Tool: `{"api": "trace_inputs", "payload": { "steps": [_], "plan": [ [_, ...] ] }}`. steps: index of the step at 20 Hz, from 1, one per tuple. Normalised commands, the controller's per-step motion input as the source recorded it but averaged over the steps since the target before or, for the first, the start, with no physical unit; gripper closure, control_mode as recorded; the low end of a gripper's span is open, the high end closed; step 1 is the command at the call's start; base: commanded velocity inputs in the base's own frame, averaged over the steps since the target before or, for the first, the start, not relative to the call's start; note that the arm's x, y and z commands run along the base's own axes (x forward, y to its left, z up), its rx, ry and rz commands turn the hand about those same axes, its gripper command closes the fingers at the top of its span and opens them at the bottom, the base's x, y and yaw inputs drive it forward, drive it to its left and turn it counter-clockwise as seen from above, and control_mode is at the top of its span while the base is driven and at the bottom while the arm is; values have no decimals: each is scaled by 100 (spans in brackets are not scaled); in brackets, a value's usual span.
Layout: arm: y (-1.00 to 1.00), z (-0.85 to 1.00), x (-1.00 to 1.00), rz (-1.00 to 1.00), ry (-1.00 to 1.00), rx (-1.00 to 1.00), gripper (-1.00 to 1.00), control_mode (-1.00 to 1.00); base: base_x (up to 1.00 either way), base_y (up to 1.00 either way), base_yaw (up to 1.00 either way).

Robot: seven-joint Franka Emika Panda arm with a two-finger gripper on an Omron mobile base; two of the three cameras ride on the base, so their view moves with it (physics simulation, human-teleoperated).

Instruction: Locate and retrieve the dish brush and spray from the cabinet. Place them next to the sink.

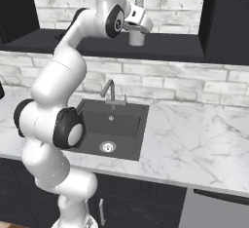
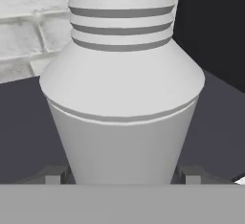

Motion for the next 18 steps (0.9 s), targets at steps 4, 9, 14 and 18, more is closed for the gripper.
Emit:
{"api": "trace_inputs", "payload": {
  "steps": [4,9,14,18],
  "plan": [
    [26,4,-93,-15,-5,3,100,-100,0,0,0],
    [29,1,-100,-10,0,4,100,-100,0,0,0],
    [14,0,-100,-7,0,1,100,-100,0,0,0],
    [-6,0,-100,-1,0,0,100,-100,0,0,0]
  ]
}}
